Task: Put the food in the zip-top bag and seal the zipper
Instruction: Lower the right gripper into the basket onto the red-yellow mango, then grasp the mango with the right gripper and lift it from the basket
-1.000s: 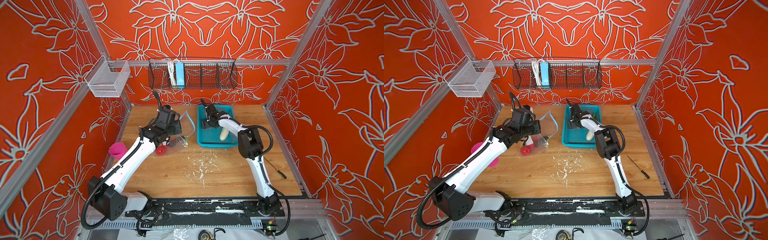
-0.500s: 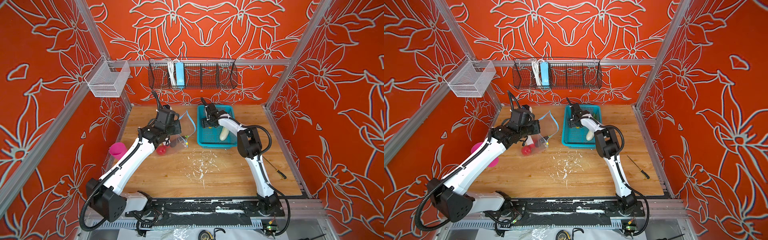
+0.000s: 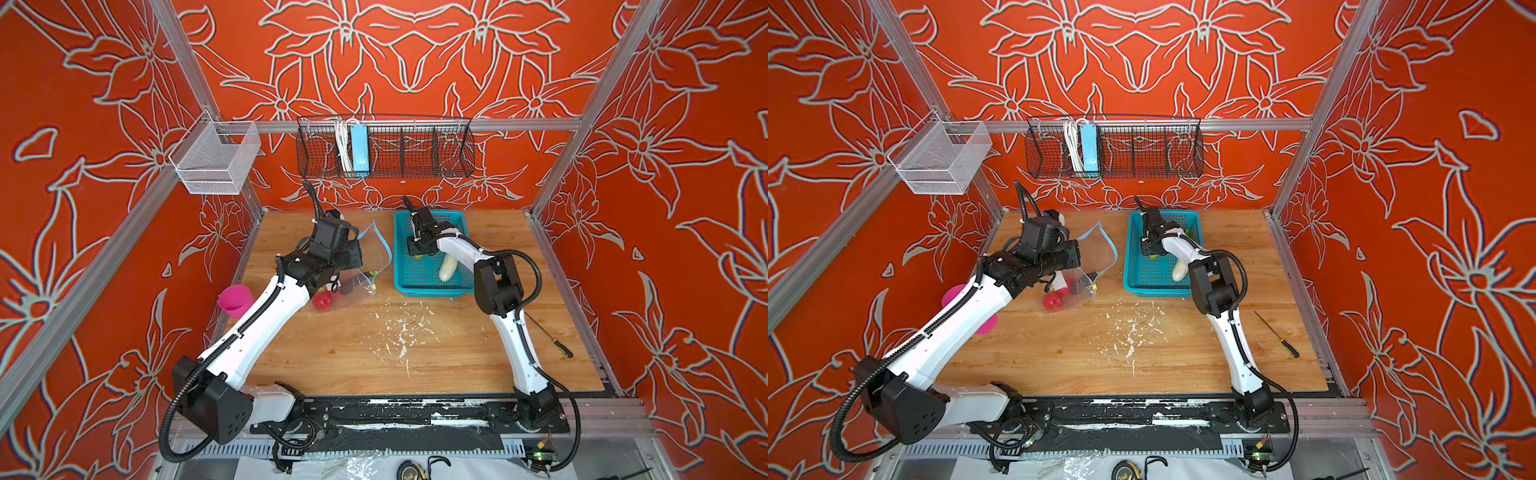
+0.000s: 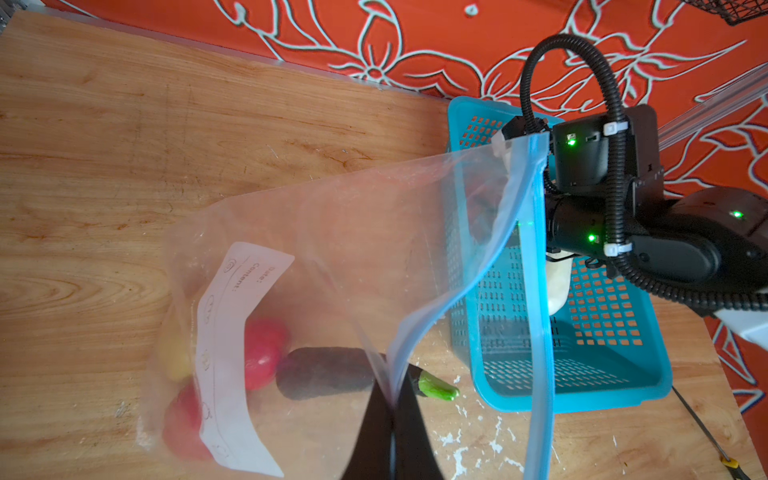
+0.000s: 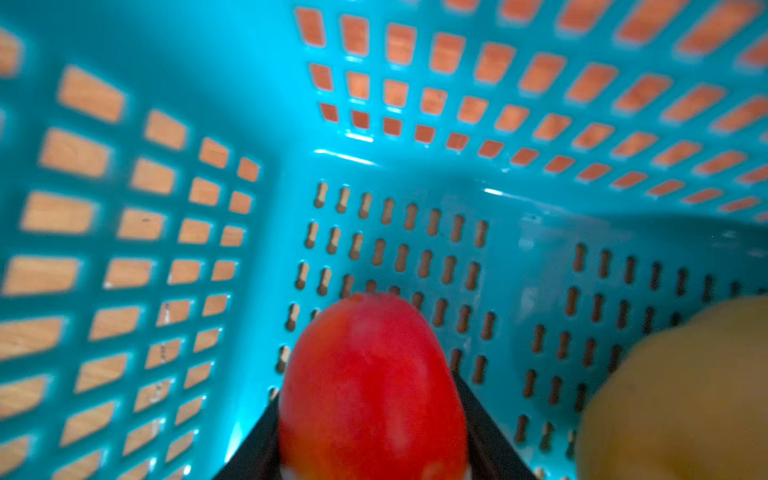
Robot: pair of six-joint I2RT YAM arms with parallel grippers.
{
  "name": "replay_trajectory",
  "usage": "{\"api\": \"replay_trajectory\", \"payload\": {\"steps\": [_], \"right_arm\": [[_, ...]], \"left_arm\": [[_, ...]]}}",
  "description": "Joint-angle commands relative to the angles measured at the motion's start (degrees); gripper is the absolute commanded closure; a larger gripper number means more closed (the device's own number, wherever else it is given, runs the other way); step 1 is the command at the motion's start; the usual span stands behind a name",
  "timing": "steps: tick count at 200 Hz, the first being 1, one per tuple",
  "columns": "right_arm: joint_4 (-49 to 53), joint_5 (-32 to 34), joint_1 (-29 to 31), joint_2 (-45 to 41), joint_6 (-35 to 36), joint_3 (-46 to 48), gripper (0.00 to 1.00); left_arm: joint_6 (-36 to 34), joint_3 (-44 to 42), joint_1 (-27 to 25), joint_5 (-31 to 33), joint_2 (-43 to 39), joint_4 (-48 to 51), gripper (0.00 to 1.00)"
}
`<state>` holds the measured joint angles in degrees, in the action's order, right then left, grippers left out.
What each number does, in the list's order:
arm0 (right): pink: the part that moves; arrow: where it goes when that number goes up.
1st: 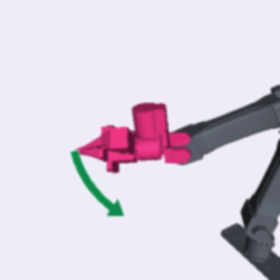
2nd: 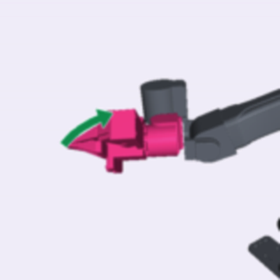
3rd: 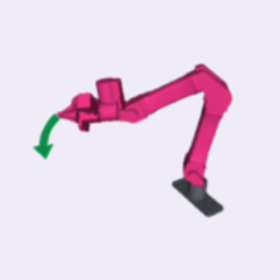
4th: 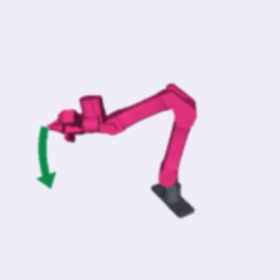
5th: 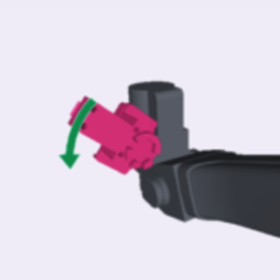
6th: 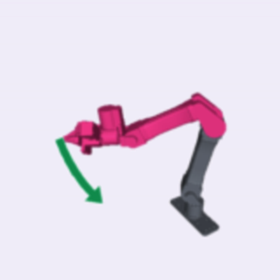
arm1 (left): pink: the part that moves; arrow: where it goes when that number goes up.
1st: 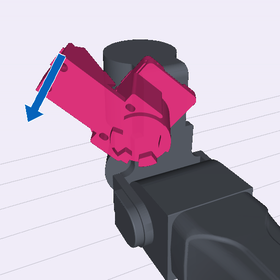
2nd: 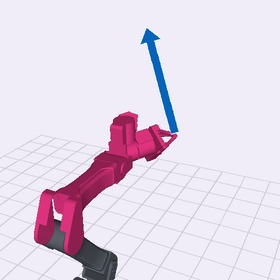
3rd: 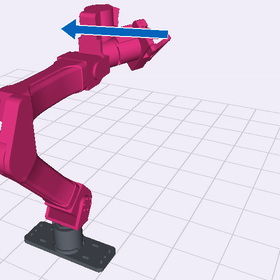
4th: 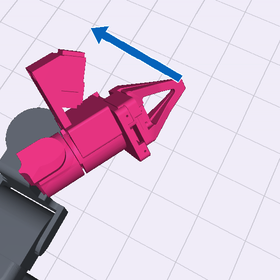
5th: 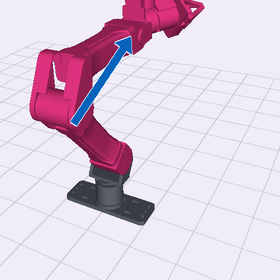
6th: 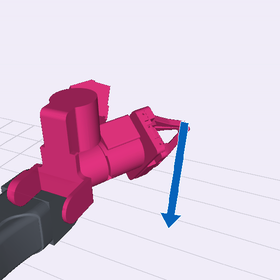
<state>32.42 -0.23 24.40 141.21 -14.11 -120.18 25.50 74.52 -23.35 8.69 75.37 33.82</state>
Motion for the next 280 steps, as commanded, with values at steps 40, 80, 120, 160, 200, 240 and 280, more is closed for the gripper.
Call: {"api": "replay_trajectory", "payload": {"steps": [40,80,120,160,200,240,280], "right_arm": [[-1.1,-3.9,-0.3,-4.5,-1.1,4.2,0.59],[0.2,-4.4,-0.3,-5.1,-1.4,4.5,0.63],[-1.9,-5.7,-0.4,-8.4,-3.0,8.3,0.64],[-5.9,-8.1,-0.4,-11.7,-6.0,13.3,0.64],[-9.3,-9.6,-0.4,-15.4,-7.8,17.9,0.66],[-12.4,-10.2,-0.4,-19.8,-9.4,23.1,0.66],[-16.4,-11.1,-0.4,-24.7,-11.2,29.0,0.67]], "left_arm": [[0.2,0.1,-0.3,-1.1,0.3,-0.2,1.0],[0.3,0.3,-0.3,-1.5,0.4,-0.1,1.0],[0.5,-0.4,-0.3,-1.0,-1.0,-0.5,1.0],[0.2,-0.9,-0.3,-0.7,-1.7,-1.0,1.0],[0.3,-0.9,-0.3,-1.0,-1.5,-1.0,1.0],[0.5,-0.8,-0.3,-1.6,-1.1,-1.0,1.0],[0.6,-0.9,-0.3,-1.6,-1.4,-1.1,1.0]]}}
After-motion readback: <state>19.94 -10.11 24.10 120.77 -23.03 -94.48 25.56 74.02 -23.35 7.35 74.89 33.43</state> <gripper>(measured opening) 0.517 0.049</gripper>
